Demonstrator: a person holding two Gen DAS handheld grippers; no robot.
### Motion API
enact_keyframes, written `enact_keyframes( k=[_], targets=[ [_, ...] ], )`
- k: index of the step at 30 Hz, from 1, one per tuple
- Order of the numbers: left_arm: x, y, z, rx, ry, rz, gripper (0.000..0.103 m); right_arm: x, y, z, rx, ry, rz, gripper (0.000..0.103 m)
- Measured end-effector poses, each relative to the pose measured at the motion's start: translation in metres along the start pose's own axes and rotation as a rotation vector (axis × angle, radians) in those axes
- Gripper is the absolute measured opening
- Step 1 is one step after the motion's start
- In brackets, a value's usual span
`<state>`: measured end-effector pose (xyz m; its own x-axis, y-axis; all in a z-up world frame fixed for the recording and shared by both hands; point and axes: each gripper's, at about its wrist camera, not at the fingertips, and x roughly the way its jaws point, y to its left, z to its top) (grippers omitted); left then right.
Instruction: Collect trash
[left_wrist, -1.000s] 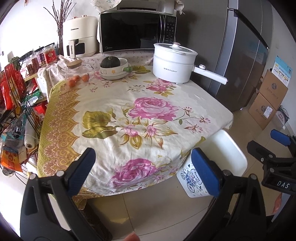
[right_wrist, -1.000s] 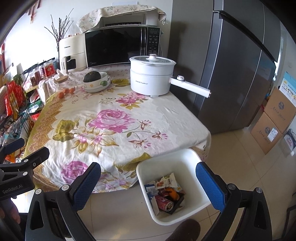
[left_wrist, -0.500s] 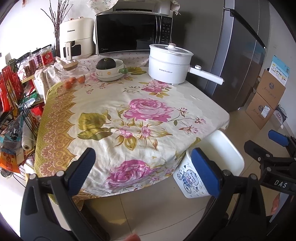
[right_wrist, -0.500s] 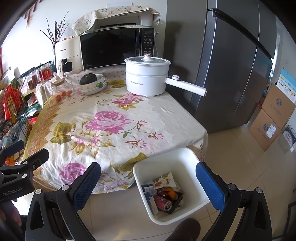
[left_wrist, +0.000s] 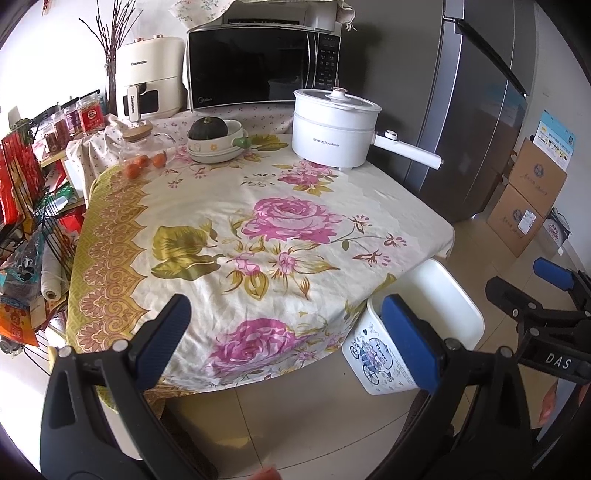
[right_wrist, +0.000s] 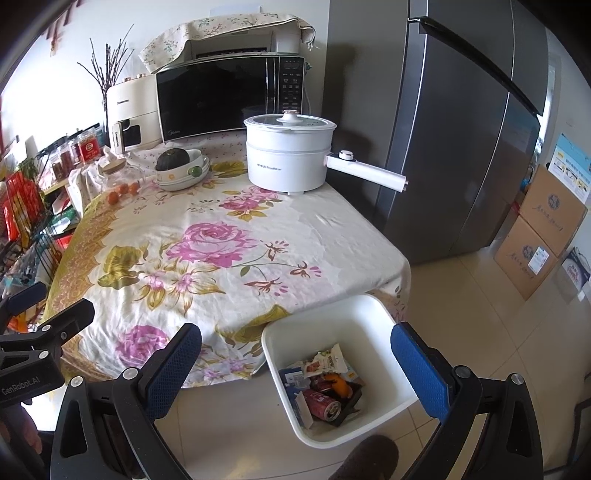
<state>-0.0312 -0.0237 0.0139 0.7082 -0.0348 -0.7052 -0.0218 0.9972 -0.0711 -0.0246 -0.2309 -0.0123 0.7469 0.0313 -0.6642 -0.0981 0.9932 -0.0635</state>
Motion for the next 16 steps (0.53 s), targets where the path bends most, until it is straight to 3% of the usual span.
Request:
enact_keyframes(
  k=[12,16],
  targets=[
    [0.001,0.001,0.001,0.000,0.001,-0.020,0.103,0.002,-0.002,-0.001,0.011,0.009,0.005,0.103],
    [0.005,0.019,0.012,-0.025,0.006,-0.010,0.103,0.026,0.006,-0.003,-0.011,0.087,-0.004,0.103]
  ],
)
